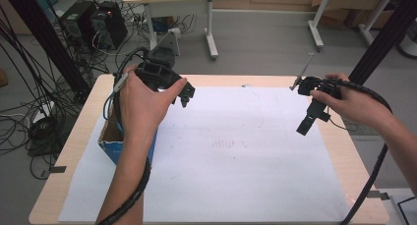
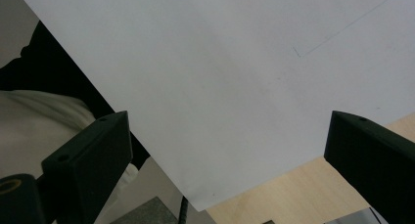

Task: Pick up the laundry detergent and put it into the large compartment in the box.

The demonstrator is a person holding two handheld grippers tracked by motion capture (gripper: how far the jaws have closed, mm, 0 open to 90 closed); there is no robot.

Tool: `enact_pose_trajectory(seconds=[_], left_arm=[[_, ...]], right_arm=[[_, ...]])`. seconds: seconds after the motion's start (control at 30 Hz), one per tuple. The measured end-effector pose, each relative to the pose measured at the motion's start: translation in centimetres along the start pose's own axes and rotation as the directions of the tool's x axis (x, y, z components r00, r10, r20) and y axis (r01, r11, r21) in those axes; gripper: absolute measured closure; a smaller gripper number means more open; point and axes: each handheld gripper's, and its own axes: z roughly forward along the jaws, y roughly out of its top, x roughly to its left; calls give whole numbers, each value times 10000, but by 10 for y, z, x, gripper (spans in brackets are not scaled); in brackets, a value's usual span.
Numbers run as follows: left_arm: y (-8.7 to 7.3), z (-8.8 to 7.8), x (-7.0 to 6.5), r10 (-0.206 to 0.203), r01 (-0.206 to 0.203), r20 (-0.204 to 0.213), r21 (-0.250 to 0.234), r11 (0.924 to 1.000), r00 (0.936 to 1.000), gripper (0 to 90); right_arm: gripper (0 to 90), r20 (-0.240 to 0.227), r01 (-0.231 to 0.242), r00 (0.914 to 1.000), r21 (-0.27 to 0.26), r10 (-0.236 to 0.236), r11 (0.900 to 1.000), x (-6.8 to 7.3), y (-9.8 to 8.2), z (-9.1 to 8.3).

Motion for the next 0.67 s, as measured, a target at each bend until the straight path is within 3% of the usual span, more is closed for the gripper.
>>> enact_pose_trajectory(seconds=[0.13,0.67], left_arm=[[4,3,0,75,-75,25,206,9998,10000,53],[-1,0,1,105,-106,157,63,9999,9998,51]], right_arm=[[37,56,35,10000,-64,-34,10000,1,-2,-1],[37,134,130,9998,-34,-129,9999,3,0,-1]])
